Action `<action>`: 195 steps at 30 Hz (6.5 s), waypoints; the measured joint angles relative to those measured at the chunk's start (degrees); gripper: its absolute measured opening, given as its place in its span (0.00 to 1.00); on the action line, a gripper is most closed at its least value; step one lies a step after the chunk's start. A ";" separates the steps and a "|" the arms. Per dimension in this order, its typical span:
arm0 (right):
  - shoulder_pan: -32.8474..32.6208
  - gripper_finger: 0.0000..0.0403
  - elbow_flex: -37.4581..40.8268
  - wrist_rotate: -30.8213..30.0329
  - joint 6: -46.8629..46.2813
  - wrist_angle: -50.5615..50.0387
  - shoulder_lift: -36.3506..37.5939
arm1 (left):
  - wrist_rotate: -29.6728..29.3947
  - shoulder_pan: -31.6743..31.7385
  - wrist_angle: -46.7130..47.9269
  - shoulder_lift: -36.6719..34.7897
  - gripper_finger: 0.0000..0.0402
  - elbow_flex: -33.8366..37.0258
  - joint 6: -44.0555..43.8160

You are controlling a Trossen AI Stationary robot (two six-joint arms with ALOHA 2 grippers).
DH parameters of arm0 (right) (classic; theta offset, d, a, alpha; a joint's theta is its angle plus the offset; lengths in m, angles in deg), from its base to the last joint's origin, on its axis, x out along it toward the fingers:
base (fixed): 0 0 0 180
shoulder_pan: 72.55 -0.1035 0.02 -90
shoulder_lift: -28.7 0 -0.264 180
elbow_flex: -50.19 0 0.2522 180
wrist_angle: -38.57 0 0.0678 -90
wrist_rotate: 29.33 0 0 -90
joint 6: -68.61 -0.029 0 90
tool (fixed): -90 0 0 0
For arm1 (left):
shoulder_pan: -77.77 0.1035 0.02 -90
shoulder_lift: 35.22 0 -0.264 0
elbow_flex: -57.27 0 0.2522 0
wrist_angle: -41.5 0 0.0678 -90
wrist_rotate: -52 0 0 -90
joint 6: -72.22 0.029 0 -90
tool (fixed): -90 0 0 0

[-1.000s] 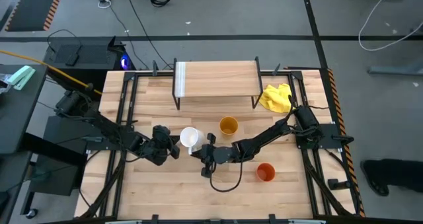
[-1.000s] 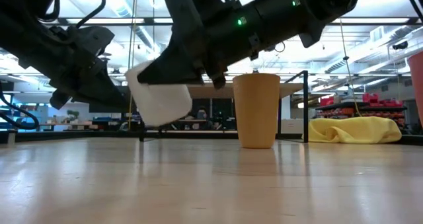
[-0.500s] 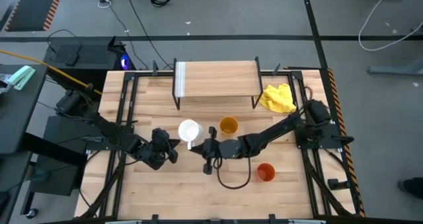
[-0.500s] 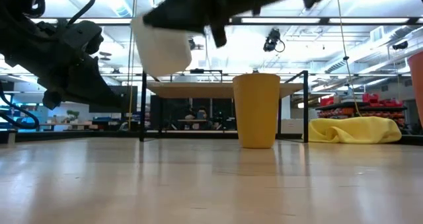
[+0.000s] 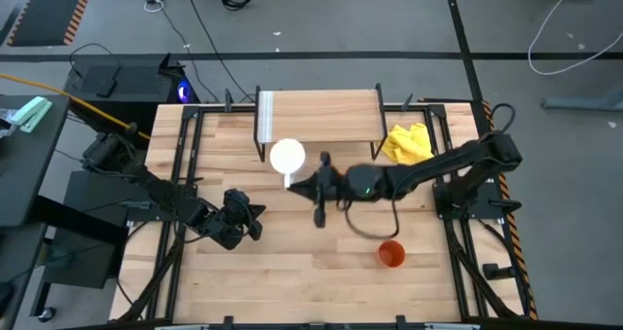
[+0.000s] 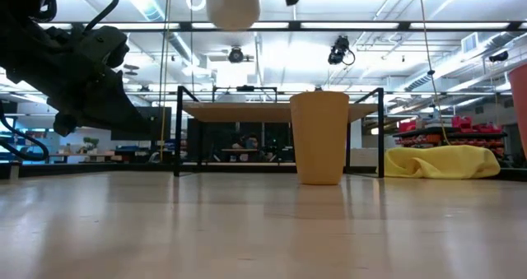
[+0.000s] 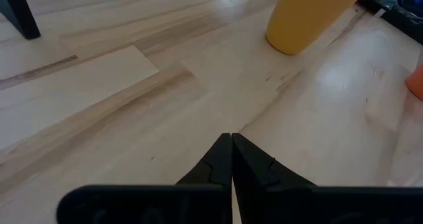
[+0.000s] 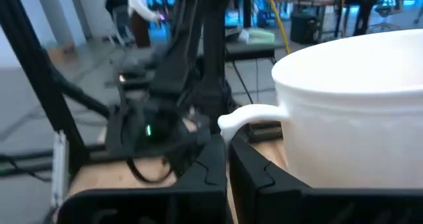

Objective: Stack small to large cups/mugs on shelf
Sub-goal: Put the white mug on the shelf, then put the orange cup on the shelf

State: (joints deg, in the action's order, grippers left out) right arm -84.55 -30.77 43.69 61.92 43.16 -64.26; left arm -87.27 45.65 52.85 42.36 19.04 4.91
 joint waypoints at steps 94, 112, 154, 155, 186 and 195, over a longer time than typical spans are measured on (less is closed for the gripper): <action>29.24 0.02 -0.02 28.99 -9.81 22.56 -18.17 | -0.85 0.83 0.04 0.04 0.06 0.00 1.95; 29.24 0.21 -0.02 27.09 -11.37 20.54 -18.17 | -0.85 0.83 0.07 0.04 0.05 0.00 1.92; 21.70 0.22 0.02 14.82 -3.40 -0.54 -7.16 | -0.83 0.81 0.13 0.04 0.05 0.00 1.88; 20.96 0.22 0.02 14.17 -2.97 -2.06 -6.29 | -0.83 0.81 0.13 0.04 0.05 0.00 1.88; -4.46 0.21 0.00 1.78 -26.54 -51.25 21.51 | -0.83 0.81 0.09 0.04 0.07 0.00 2.01; -11.25 0.20 0.00 1.84 -45.06 -68.15 21.61 | -0.83 0.81 0.09 0.04 0.05 0.00 1.99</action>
State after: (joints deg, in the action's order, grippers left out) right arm -95.81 -30.77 45.53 16.86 -24.99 -42.65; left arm -88.10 46.46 52.94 42.41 19.04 6.90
